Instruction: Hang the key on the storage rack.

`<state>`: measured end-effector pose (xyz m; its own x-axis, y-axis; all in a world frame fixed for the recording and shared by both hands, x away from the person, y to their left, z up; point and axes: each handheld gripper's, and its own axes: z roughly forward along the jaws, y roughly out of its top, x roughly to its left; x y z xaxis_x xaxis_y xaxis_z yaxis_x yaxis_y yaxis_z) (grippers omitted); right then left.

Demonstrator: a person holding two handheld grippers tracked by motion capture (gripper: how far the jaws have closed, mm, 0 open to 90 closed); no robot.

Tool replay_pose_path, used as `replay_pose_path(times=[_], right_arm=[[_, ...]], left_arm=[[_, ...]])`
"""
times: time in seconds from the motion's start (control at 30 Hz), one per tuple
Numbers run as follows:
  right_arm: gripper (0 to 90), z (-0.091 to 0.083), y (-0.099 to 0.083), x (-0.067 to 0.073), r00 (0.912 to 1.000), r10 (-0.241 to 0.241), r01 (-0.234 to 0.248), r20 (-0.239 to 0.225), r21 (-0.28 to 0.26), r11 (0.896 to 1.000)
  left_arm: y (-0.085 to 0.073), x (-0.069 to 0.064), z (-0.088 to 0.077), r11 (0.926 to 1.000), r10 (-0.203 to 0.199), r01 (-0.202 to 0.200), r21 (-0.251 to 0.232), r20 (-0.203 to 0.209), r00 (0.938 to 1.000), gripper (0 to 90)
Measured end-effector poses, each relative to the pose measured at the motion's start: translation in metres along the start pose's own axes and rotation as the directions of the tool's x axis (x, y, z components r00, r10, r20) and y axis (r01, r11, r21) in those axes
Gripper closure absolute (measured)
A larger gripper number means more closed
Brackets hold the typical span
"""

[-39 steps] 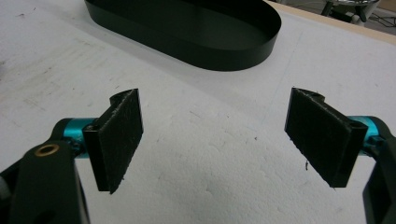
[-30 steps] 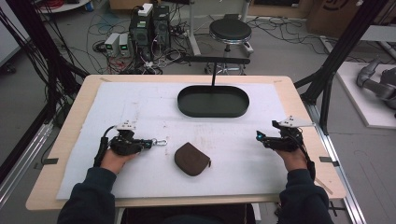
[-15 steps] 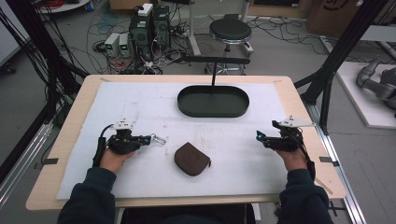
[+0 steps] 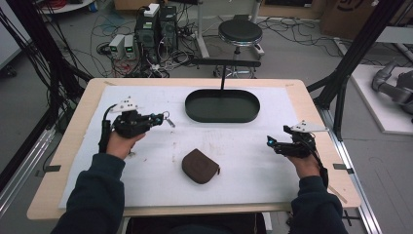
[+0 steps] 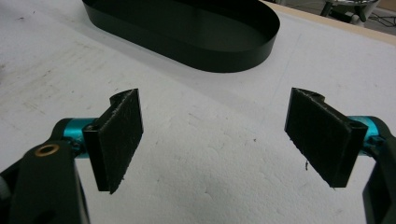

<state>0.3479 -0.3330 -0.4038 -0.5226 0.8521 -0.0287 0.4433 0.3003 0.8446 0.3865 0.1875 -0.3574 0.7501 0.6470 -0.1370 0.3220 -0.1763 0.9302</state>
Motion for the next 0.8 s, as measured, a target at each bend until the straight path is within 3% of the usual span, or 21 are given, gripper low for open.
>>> replay_pose_path(times=[0.2, 0.43, 0.67, 0.8], right_arm=[[19.5, -0.001, 0.0, -0.001, 1.0, 0.002, -0.002, -0.003, -0.007, 1.0], [19.5, -0.002, 0.0, -0.003, 1.0, 0.008, -0.008, -0.005, -0.013, 1.0], [19.5, -0.003, -0.003, -0.006, 0.9998, 0.018, -0.018, -0.009, -0.017, 1.0], [19.5, -0.004, -0.004, -0.006, 0.9997, 0.021, -0.021, -0.01, -0.018, 1.0]], left_arm=[[0.042, 0.013, 0.026, 0.9981, 0.021, -0.021, -0.058, 0.003, 0.9998, 88.1], [0.082, 0.028, 0.072, 0.9975, 0.053, -0.05, -0.05, 0.04, 0.9978, 88.1], [0.1, 0.04, 0.11, 0.997, 0.077, -0.076, -0.018, 0.046, 0.996, 88.1], [0.106, 0.046, 0.121, 0.9969, 0.079, -0.079, -0.006, 0.05, 0.9956, 88.1]])
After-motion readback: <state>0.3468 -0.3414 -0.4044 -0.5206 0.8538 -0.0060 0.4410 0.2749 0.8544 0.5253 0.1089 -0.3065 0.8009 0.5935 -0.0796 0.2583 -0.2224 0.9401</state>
